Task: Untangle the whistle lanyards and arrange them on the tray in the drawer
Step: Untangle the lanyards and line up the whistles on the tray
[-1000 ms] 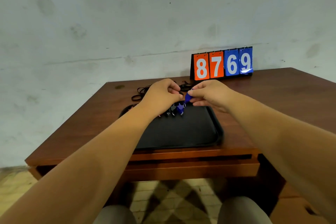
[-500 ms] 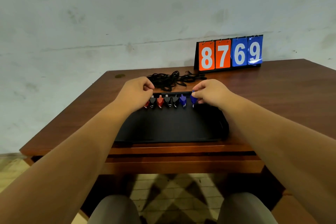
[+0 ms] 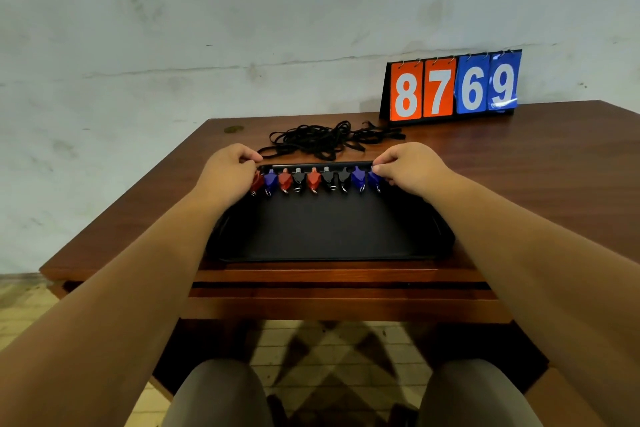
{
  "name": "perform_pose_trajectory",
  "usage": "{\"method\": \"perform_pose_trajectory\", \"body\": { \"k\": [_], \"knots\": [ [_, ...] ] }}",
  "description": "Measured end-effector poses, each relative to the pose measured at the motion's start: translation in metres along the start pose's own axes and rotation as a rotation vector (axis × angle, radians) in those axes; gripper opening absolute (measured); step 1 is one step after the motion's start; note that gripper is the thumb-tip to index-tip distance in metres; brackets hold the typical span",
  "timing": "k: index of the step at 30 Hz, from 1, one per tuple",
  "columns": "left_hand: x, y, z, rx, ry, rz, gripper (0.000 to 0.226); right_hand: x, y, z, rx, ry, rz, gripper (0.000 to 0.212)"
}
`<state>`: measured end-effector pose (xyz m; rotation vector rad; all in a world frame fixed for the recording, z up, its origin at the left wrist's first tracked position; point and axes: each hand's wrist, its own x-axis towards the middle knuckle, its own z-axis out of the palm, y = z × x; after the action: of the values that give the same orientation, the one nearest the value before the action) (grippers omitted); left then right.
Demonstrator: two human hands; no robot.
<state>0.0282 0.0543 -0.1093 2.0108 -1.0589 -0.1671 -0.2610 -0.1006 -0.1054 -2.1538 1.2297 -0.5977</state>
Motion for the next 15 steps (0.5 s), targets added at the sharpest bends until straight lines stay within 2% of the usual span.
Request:
{"method": "perform_pose_trajectory", "body": {
  "k": [4,15],
  "knots": [
    [-0.0004,-0.0047,0.0032,-0.044,0.015,-0.054,0.039,0.0010,0.0006,0.0020,-0.002,0.009,0.008,0.022],
    [-0.0019,-0.0113,0.0077,-0.034,0.014,-0.012,0.047,-0.0028,0.0052,0.0045,0.104,0.081,0.045,0.015]
  ]
}}
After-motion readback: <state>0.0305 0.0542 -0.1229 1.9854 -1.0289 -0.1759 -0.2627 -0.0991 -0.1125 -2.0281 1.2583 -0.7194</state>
